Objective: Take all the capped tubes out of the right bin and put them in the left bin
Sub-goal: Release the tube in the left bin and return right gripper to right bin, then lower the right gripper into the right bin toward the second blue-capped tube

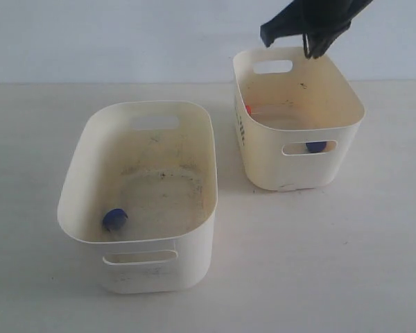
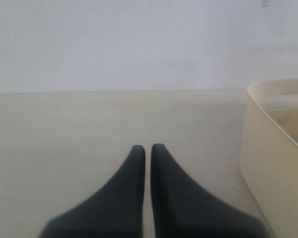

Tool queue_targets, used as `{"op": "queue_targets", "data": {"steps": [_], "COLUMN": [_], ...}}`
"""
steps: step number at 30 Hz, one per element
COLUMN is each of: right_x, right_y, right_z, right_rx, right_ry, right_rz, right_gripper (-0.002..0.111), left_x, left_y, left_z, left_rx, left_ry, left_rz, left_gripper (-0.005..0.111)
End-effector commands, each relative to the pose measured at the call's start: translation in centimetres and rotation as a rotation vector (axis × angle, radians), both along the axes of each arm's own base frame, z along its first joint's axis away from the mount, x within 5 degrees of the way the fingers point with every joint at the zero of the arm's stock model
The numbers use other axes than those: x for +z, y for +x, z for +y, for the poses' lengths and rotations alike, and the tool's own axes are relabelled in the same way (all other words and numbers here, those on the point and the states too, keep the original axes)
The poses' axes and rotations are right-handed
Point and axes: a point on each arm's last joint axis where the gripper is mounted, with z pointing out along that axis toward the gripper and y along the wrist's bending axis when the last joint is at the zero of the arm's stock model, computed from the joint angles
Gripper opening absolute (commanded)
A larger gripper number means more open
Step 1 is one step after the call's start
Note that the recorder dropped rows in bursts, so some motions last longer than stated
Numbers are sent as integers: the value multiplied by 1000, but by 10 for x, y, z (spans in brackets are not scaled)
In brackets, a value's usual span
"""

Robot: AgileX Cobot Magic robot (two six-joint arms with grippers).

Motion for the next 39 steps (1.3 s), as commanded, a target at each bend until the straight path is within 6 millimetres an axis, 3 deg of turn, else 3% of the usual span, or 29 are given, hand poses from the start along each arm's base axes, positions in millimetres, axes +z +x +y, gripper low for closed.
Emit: {"op": "queue_targets", "data": {"steps": [1, 4, 11, 19, 21, 26, 39], "right_x": [-27, -35, -54, -83, -86, -96, -111], "right_y": [13, 22, 32, 40, 41, 42, 42], "right_z": [3, 7, 12, 13, 13, 12, 10], "right_rx": [-50, -68, -128, -151, -150, -126, -144], "right_ry": [7, 43, 92, 74, 64, 27, -1], "right_rz": [28, -22, -47, 1, 6, 38, 64], "right_gripper": [0, 5, 45, 50, 59, 93, 96], "left_x": [2, 2, 2, 2, 2, 2, 2], "left_y": [0, 0, 0, 0, 0, 0, 0], "left_z": [0, 0, 0, 0, 0, 0, 0], "left_rx": [1, 1, 1, 1, 1, 1, 1], "left_ry": [-16, -16, -16, -16, -16, -16, -16], "left_rz": [-8, -8, -8, -8, -8, -8, -8], "left_gripper": [4, 4, 4, 4, 4, 4, 4]}}
